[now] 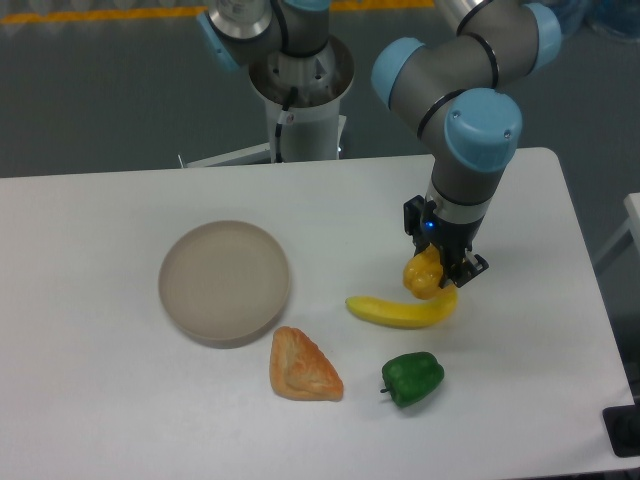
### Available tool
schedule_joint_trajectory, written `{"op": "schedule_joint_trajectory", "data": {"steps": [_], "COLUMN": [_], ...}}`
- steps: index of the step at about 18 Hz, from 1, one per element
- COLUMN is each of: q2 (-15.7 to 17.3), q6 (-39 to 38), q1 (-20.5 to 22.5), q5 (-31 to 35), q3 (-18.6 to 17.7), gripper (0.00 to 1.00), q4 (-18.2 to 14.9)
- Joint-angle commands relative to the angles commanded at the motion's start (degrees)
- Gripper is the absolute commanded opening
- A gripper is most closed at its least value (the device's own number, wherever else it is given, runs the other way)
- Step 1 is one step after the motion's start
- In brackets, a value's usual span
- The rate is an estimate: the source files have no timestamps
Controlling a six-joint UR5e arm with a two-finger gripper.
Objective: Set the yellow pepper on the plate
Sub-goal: 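Carry the held yellow pepper over to the beige plate and lower it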
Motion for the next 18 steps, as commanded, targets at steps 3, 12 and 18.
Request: {"op": "schedule_joint_trajectory", "data": {"steps": [3, 12, 18], "q2": [0.1, 1.3, 3.8], "q6": [0.0, -2.6, -6.6], "q1": [0.0, -2.6, -10.4], "q5": [-0.1, -0.9, -1.2], "q3": [0.0, -0.2, -3.5], "gripper": [0.28, 0.28, 0.28], "q4": [0.1, -2.8, -3.1]}}
